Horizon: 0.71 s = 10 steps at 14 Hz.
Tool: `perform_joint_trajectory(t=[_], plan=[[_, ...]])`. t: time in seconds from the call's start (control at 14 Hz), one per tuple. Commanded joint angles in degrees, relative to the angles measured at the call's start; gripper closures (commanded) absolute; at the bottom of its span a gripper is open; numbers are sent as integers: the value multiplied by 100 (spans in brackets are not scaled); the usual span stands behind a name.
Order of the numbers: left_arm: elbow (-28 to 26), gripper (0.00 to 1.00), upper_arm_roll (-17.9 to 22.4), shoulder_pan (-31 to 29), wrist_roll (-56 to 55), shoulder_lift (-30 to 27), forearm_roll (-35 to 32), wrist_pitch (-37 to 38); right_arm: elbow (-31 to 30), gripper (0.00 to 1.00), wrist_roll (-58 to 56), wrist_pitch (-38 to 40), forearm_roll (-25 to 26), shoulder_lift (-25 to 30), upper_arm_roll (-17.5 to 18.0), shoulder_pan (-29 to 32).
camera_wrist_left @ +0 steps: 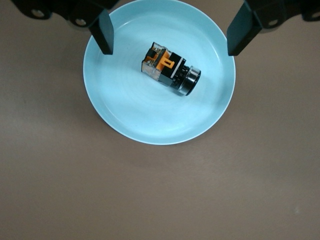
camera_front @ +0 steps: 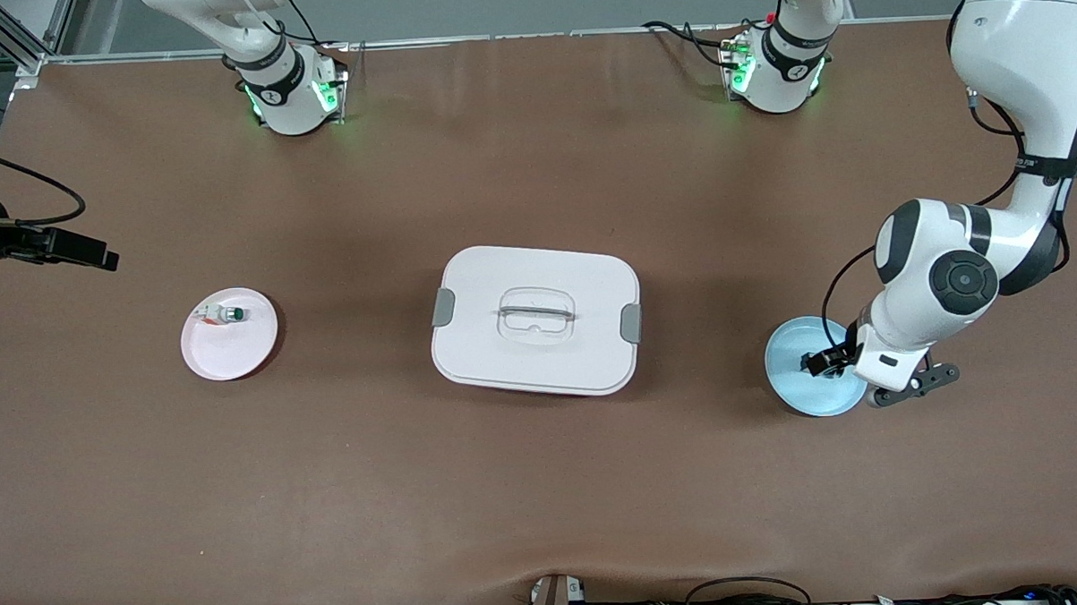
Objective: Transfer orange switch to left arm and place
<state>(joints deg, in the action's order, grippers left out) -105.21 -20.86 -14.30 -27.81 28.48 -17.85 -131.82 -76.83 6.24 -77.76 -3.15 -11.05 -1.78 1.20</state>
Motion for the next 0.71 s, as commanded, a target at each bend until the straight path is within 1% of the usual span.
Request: perform_joint_trajectory(t=[0.0, 0.07, 0.21, 0.43, 0.64], plan=[[-105, 0, -15, -47, 1186, -246, 490, 51, -236, 0, 0, -64, 52, 313, 72, 73], [-105, 0, 3, -64, 1564, -272, 658, 60, -254, 0, 0, -47, 43, 331, 64, 73], [-105, 0, -6, -257, 1928, -281, 669, 60, -472, 0, 0, -151, 42, 480, 64, 47], [-105, 0, -15, -441, 1937, -640, 677, 305, -815, 0, 0, -345, 42, 779, 64, 55], [-70, 0, -24, -512, 1937, -1045, 686, 552, -860, 0, 0, -372, 42, 867, 64, 55]])
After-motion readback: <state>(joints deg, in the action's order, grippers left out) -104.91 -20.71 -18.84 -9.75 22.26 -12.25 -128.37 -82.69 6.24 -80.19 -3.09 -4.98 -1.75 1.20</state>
